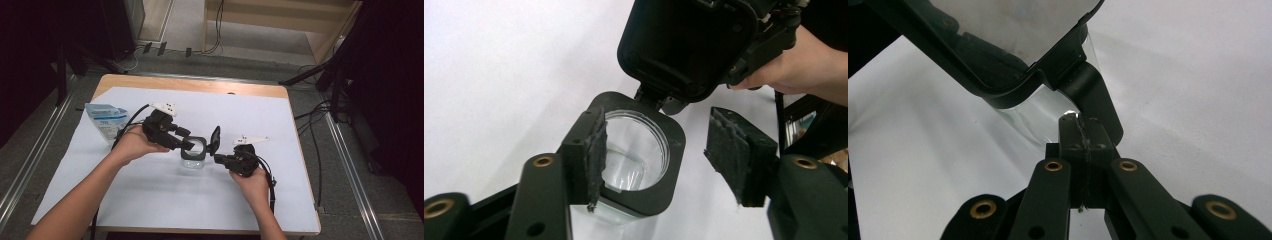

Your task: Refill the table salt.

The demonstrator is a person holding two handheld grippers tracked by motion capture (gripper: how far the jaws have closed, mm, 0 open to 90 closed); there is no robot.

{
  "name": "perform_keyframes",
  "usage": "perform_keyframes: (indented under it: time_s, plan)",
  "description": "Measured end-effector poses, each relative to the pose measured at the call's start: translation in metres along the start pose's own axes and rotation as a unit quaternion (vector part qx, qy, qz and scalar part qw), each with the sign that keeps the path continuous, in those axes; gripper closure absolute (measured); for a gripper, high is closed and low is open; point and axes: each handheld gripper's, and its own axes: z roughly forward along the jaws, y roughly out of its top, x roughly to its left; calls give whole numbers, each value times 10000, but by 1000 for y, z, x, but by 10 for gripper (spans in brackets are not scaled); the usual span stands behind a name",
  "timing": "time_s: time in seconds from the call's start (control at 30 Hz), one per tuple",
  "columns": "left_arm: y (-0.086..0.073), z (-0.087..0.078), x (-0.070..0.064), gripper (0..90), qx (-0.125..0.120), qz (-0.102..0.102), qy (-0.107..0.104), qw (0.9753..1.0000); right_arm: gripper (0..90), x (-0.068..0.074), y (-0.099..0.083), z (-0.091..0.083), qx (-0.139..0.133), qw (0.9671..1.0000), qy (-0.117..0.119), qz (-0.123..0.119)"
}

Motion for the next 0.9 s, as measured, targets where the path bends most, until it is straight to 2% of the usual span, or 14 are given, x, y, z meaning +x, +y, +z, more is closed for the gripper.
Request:
perform_keyframes:
  time_s: [0.03, 0.1, 0.27, 0.3, 0.37, 0.43, 0.5, 0.6, 0.7, 0.8, 0.9]
  plan:
    - [-1, -1, 0, 399, -19, -6, -30, 10000, 900, -1, 0, 0, -10, 10000, -17, -5]
    - [-5, -4, 0, 400, -148, -10, 49, 9999, 900, -2, 1, -1, -31, 10000, -48, 9]
    - [-15, -13, -1, 424, -291, 46, 138, 9995, 900, -6, 2, 0, -52, 9999, -105, 40]
    - [-17, -14, -1, 417, -322, 7, 179, 9993, 900, -6, 2, 0, -65, 9999, -124, 29]
    - [-21, -17, 0, 388, -295, -46, 258, 9992, 900, -6, 3, 1, -54, 9999, -126, 20]
    - [-25, -20, 1, 387, -316, -15, 276, 9991, 900, -7, 4, 2, -47, 9999, -140, 25]
    - [-29, -22, 2, 377, -334, -120, 257, 9990, 900, -7, 4, 1, -40, 9999, -139, 25]
    - [-34, -28, 1, 376, -338, -115, 252, 9990, 900, -6, 4, -3, -55, 9999, -134, -7]
    - [-39, -33, -1, 374, -308, -60, 365, 9988, 900, -3, 3, -5, -95, 9999, -113, 3]
    - [-43, -37, -5, 371, -185, 134, 528, 9983, 873, -1, 1, -8, -86, 9999, -70, -46]
    - [-48, -40, -5, 380, -96, 145, 565, 9983, 831, 3, -1, -10, -44, 10000, -16, -29]
